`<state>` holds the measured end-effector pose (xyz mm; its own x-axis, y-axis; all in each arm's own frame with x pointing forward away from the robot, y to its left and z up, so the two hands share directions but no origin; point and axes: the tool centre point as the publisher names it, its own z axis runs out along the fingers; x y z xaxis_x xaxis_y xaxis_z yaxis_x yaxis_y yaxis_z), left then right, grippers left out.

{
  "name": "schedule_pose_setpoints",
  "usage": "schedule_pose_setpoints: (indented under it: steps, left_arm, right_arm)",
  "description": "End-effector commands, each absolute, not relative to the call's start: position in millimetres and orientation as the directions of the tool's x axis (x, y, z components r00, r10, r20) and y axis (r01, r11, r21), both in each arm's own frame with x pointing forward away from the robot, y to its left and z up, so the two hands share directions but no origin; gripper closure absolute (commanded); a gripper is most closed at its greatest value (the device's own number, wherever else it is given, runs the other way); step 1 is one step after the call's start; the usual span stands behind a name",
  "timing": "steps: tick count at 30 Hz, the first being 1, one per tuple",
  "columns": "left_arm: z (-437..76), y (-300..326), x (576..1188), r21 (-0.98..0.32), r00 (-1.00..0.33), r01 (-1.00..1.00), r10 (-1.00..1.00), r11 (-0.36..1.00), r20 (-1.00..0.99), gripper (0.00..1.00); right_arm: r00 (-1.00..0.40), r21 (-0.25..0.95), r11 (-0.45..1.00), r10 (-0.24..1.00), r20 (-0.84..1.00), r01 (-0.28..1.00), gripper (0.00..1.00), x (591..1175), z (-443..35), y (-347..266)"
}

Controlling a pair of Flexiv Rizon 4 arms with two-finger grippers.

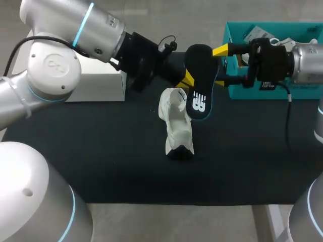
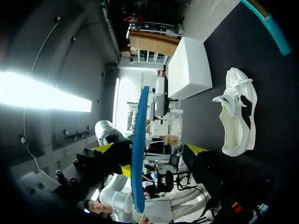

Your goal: Take the shoe out of the shoebox, open the shoe tongue, remove and reinsert the insole, then place the shoe into the shoebox

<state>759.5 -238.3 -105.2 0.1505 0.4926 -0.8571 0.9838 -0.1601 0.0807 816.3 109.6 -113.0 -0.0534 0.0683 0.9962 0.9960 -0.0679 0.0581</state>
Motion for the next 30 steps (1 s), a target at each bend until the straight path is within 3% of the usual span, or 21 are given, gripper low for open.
schedule_pose_setpoints:
  steps: [1,2,3,4,12,13,15,16,17,25,30]
  left_arm:
    - [-106.4,-249.7,764.9,0.085,0.159,0.982,0.493,-0.169,-0.855,1.00]
    - [-105.6,-250.7,764.7,0.085,0.158,0.982,0.491,-0.168,-0.857,1.00]
    - [-105.0,-251.3,764.4,0.086,0.158,0.982,0.488,-0.167,-0.858,1.00]
    - [-104.6,-251.8,763.6,0.085,0.157,0.982,0.486,-0.167,-0.860,1.00]
    - [-106.4,-250.2,760.3,0.072,0.141,0.985,0.482,-0.159,-0.865,1.00]
    - [-106.7,-249.0,761.0,0.072,0.141,0.985,0.483,-0.158,-0.864,0.94]
    - [-106.8,-247.4,762.2,0.075,0.143,0.985,0.486,-0.157,-0.862,0.65]
    - [-106.5,-246.0,763.5,0.081,0.147,0.985,0.494,-0.153,-0.857,0.45]
    - [-106.2,-245.1,764.7,0.085,0.149,0.985,0.497,-0.150,-0.855,0.00]
    - [-100.1,-236.4,780.2,0.099,0.161,0.985,0.522,-0.144,-0.838,0.00]
    - [-95.8,-225.6,794.0,0.098,0.218,0.972,0.653,-0.216,-0.725,0.00]
  right_arm:
    - [-0.051,0.055,-0.068,0.068,0.996,0.996,0.64,816.8,-115.1,113.9]
    - [-0.049,0.054,-0.068,0.069,0.996,0.996,0.75,816.0,-115.9,113.7]
    - [-0.047,0.052,-0.068,0.069,0.997,0.996,0.94,815.3,-116.4,113.6]
    - [-0.045,0.049,-0.069,0.070,0.997,0.996,1.00,814.6,-117.1,113.4]
    - [-0.052,0.059,-0.079,0.086,0.995,0.995,1.00,815.2,-118.5,113.2]
    - [-0.053,0.060,-0.079,0.085,0.995,0.995,1.00,815.6,-118.6,113.2]
    - [-0.056,0.063,-0.080,0.086,0.995,0.995,1.00,816.3,-118.6,113.4]
    - [-0.058,0.065,-0.081,0.087,0.995,0.995,1.00,816.8,-118.6,113.8]
    - [-0.059,0.066,-0.081,0.087,0.994,0.995,1.00,817.1,-118.6,114.0]
    - [-0.060,0.068,-0.083,0.087,0.994,0.994,1.00,819.8,-121.2,113.7]
    - [-0.042,0.050,-0.080,0.096,0.995,0.996,1.00,820.0,-129.0,115.3]
